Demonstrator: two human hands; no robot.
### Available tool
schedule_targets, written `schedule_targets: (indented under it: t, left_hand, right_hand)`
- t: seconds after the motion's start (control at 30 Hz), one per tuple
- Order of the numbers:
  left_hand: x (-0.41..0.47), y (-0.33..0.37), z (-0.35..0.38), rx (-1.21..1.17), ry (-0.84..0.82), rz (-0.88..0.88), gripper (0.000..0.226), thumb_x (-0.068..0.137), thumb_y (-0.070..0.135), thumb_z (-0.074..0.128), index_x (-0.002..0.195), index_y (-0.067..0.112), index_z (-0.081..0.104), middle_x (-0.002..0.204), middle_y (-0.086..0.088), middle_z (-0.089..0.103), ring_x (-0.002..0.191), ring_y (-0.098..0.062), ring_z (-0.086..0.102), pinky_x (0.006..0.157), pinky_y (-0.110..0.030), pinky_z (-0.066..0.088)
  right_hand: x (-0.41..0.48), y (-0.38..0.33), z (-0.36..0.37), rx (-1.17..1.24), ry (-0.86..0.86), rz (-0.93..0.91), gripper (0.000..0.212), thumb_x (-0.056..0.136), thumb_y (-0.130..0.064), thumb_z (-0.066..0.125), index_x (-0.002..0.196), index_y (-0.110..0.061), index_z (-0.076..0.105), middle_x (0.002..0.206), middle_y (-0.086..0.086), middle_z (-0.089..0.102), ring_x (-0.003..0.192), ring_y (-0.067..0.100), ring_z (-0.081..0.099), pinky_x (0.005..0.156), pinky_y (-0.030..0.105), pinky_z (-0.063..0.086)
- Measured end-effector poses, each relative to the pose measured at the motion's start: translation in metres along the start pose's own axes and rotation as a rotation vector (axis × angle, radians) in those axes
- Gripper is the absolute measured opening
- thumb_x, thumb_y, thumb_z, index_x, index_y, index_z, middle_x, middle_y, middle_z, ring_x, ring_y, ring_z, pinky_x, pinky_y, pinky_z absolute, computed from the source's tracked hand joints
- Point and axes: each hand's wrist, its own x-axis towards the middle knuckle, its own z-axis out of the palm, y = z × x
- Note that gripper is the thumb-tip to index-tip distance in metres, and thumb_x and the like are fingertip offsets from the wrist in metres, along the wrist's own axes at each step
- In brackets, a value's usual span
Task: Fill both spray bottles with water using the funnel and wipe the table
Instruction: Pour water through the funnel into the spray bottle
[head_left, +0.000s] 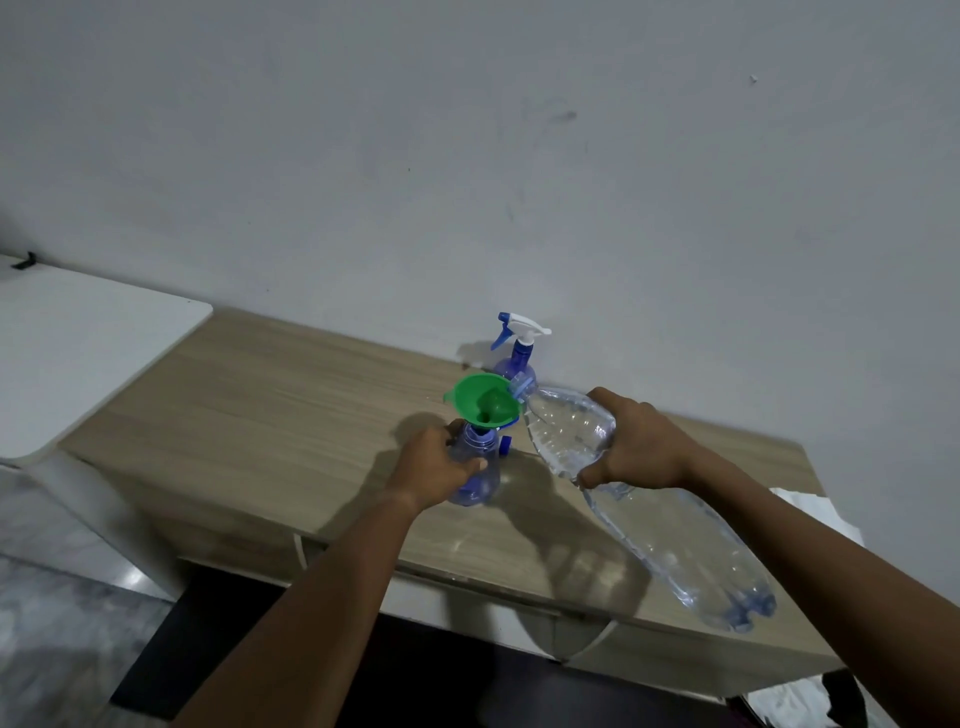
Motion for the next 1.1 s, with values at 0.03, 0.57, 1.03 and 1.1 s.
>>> schedule_targets:
  t: [0.03, 0.57, 1.03, 1.1]
  left_hand:
    - [-0.0006, 0.0009, -0.0001, -0.003, 0.002, -0.004, 0.036, 0.077, 0.020, 0.081, 0.112, 0.018, 0.071, 0.101, 0.003, 0.073, 0.094, -0.011, 0.066, 0.086, -0.024, 0.050]
    - [-0.0014, -0.0007, 0.0003, 0.033, 0.005, -0.020, 0.036, 0.075, 0.027, 0.078, 0.110, 0.023, 0.071, 0.100, 0.005, 0.075, 0.093, -0.012, 0.069, 0.087, -0.032, 0.056]
    - [0.0006, -0.0033, 0.0011, 0.030, -0.006, -0.015, 0.032, 0.076, 0.025, 0.078, 0.107, 0.026, 0.070, 0.098, 0.005, 0.075, 0.093, -0.012, 0.069, 0.086, -0.034, 0.057]
    - [0.0005, -0.0029, 0.0013, 0.020, -0.012, -0.023, 0.032, 0.077, 0.024, 0.078, 0.108, 0.026, 0.070, 0.100, 0.005, 0.075, 0.094, -0.013, 0.069, 0.088, -0.034, 0.056]
  right_hand:
    - [0.0008, -0.0002, -0.0008, -0.012, -0.007, 0.007, 0.068, 0.052, -0.039, 0.091, 0.105, -0.038, 0.050, 0.086, -0.015, 0.064, 0.080, 0.013, 0.060, 0.063, 0.029, 0.046]
    - [0.0019, -0.0057, -0.0055, -0.059, -0.039, -0.012, 0.070, 0.055, -0.038, 0.092, 0.111, -0.037, 0.050, 0.092, -0.012, 0.066, 0.085, 0.017, 0.063, 0.072, 0.031, 0.051]
    - [-0.0014, -0.0045, -0.0072, -0.048, -0.037, -0.015, 0.076, 0.054, -0.039, 0.091, 0.119, -0.031, 0.054, 0.100, -0.008, 0.070, 0.089, 0.019, 0.065, 0.080, 0.036, 0.055]
    - [-0.0016, -0.0051, -0.0075, -0.053, -0.041, -0.019, 0.075, 0.054, -0.039, 0.091, 0.119, -0.031, 0.054, 0.099, -0.007, 0.069, 0.088, 0.019, 0.065, 0.079, 0.035, 0.055]
